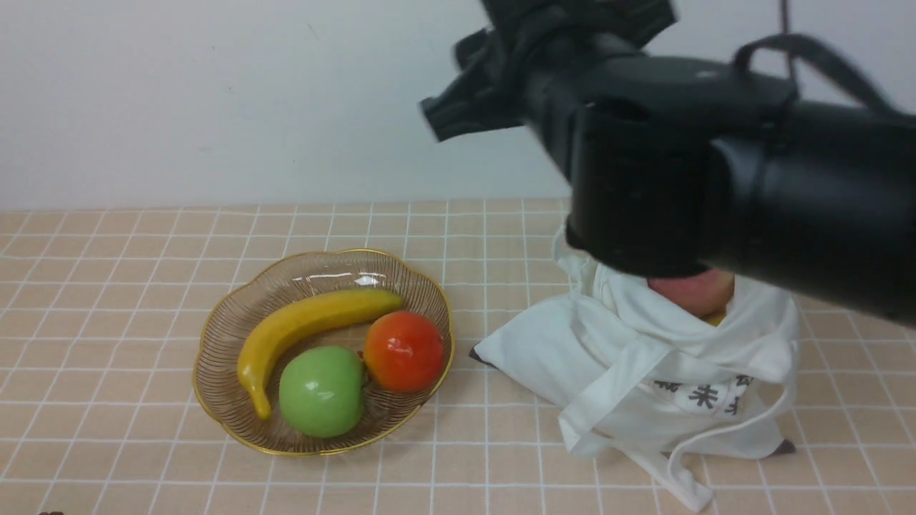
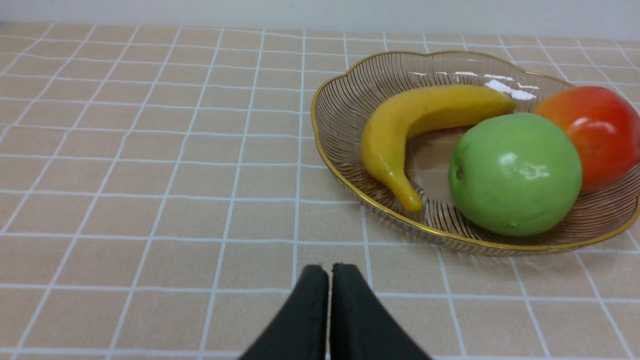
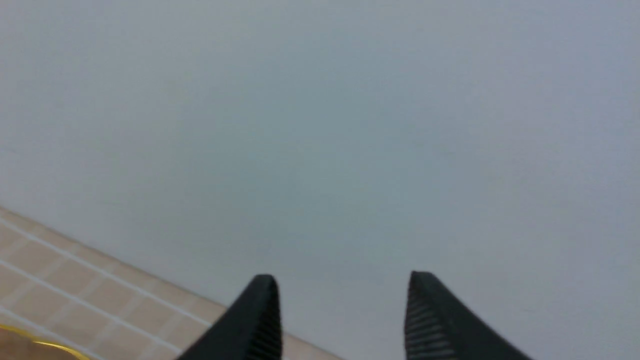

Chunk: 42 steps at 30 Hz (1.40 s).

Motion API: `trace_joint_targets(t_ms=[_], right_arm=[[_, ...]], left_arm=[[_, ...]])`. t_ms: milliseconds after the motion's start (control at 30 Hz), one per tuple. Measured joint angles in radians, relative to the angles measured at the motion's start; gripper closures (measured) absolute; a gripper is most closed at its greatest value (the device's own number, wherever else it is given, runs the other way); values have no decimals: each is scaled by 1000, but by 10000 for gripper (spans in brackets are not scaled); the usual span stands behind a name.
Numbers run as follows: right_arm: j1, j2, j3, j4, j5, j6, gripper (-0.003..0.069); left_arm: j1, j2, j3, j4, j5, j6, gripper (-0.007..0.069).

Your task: Take the fruit out of the bag on the brown coffee tablecloth and place them on the plate.

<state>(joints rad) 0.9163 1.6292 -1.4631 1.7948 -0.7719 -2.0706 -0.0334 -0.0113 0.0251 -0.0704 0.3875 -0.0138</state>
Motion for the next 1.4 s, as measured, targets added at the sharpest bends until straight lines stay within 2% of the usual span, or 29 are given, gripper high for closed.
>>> trace_joint_targets(t_ms=[33, 67, 100, 133, 233, 467, 567, 667, 933, 1167, 1400], right_arm=[[16, -40, 11, 4, -99, -71, 506], [26, -55, 12, 6, -141, -101, 547], [38, -82, 16, 11, -224, -167, 613], [58, -110, 16, 14, -327, -233, 645], [87, -138, 17, 17, -422, -337, 665], [190, -139, 42, 17, -432, -653, 671], [224, -124, 46, 17, -432, -697, 671], [236, -117, 47, 17, -431, -671, 671], [237, -123, 47, 17, -431, -450, 673], [237, -214, 47, 17, -431, -177, 673], [237, -343, 47, 17, -415, -50, 673]], left_arm=[[0, 0, 0, 0, 0, 0, 632], [0, 0, 0, 0, 0, 0, 632], [0, 0, 0, 0, 0, 0, 632], [0, 0, 0, 0, 0, 0, 632], [0, 0, 0, 0, 0, 0, 632], [0, 0, 0, 0, 0, 1, 632], [0, 0, 0, 0, 0, 1, 632], [0, 0, 0, 0, 0, 1, 632], [0, 0, 0, 0, 0, 1, 632], [0, 0, 0, 0, 0, 1, 632], [0, 0, 0, 0, 0, 1, 632]])
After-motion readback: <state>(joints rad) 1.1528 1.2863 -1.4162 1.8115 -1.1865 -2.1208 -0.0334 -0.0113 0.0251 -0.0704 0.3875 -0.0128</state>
